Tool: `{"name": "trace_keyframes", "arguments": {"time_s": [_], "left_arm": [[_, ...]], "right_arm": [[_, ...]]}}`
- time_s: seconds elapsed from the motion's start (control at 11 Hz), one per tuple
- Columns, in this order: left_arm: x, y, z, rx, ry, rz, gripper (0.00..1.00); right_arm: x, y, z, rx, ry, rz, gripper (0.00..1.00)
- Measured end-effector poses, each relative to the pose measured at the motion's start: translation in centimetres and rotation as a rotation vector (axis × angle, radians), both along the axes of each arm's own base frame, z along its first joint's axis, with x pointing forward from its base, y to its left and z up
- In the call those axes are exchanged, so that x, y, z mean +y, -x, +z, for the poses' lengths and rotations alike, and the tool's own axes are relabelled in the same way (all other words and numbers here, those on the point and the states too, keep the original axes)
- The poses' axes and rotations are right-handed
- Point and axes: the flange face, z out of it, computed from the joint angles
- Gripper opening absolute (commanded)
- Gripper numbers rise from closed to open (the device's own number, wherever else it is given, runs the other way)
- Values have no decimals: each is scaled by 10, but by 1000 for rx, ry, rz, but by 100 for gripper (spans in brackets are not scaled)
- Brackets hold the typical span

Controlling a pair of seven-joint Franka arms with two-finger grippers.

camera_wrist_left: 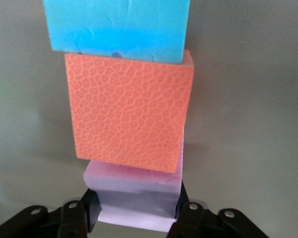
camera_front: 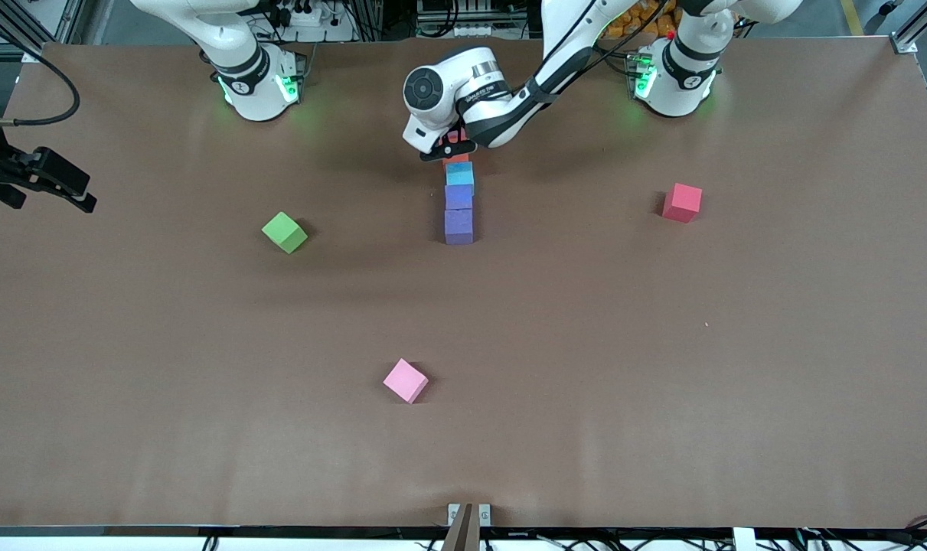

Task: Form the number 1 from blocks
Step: 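Lower the light pink block beside the orange block and open the left gripper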

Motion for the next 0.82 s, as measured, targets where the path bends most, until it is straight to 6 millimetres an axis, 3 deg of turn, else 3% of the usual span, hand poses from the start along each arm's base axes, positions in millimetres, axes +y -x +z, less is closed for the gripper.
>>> {"name": "trace_keyframes", "arguments": {"time_s": [0.27,0.37,0.46,0.82], "left_arm": [[2,0,-1,5,-12,-6,0],[2,0,-1,6,-12,-8,27],[2,-1,-1,6,-12,-11,99],[9,-16,-6,-12,-27,-3,100]], "right_arm": [[-2,0,0,4,1,-3,100],[-2,1,-1,12,2,-3,100],[-2,2,-2,20,2,-3,100],[-2,3,-2,24,2,-4,100]]}}
